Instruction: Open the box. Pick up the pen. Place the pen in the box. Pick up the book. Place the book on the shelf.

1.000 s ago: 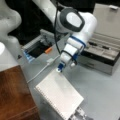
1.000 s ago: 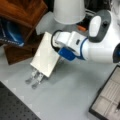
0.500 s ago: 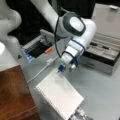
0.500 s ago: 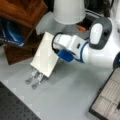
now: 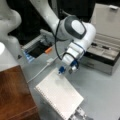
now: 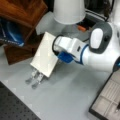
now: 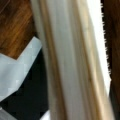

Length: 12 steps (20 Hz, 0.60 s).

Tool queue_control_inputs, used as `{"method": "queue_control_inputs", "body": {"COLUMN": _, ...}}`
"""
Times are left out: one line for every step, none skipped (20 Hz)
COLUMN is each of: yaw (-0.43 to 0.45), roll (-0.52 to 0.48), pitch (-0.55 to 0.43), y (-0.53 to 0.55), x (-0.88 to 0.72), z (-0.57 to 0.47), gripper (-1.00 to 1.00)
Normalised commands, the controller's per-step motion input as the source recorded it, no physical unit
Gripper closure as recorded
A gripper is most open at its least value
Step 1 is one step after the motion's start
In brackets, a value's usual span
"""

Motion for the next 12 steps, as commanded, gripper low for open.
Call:
{"method": "queue_control_inputs", "body": {"yaw": 0.059, "roll": -0.339, "pitch": -0.135, "y": 0.01, "x": 0.02, "z": -0.16, "gripper": 1.00}}
{"method": "queue_control_inputs", "body": {"yaw": 0.058, "roll": -0.317, "pitch": -0.144, "y": 0.00, "x": 0.02, "z": -0.18, "gripper": 1.00}}
{"method": "queue_control_inputs", "body": {"yaw": 0.054, "roll": -0.302, "pitch": -0.149, "y": 0.00, "x": 0.01, "z": -0.19, "gripper": 1.00}}
{"method": "queue_control_inputs", "body": {"yaw": 0.046, "roll": -0.299, "pitch": -0.151, "y": 0.02, "x": 0.00, "z": -0.20, "gripper": 1.00}}
{"method": "queue_control_inputs", "body": {"yaw": 0.045, "roll": -0.295, "pitch": -0.154, "y": 0.03, "x": -0.01, "z": -0.20, "gripper": 1.00}}
{"method": "queue_control_inputs", "body": {"yaw": 0.045, "roll": -0.293, "pitch": -0.159, "y": 0.04, "x": -0.01, "z": -0.20, "gripper": 1.00}}
{"method": "queue_control_inputs", "body": {"yaw": 0.047, "roll": -0.292, "pitch": -0.157, "y": 0.04, "x": -0.02, "z": -0.19, "gripper": 1.00}}
{"method": "queue_control_inputs", "body": {"yaw": 0.052, "roll": -0.287, "pitch": -0.160, "y": 0.05, "x": -0.02, "z": -0.18, "gripper": 1.00}}
{"method": "queue_control_inputs", "body": {"yaw": 0.053, "roll": -0.278, "pitch": -0.154, "y": 0.06, "x": -0.02, "z": -0.17, "gripper": 1.00}}
{"method": "queue_control_inputs", "body": {"yaw": 0.056, "roll": -0.275, "pitch": -0.146, "y": 0.06, "x": -0.02, "z": -0.15, "gripper": 1.00}}
{"method": "queue_control_inputs", "body": {"yaw": 0.059, "roll": -0.273, "pitch": -0.139, "y": 0.07, "x": -0.03, "z": -0.13, "gripper": 1.00}}
{"method": "queue_control_inputs", "body": {"yaw": 0.061, "roll": -0.273, "pitch": -0.133, "y": 0.07, "x": -0.03, "z": -0.13, "gripper": 1.00}}
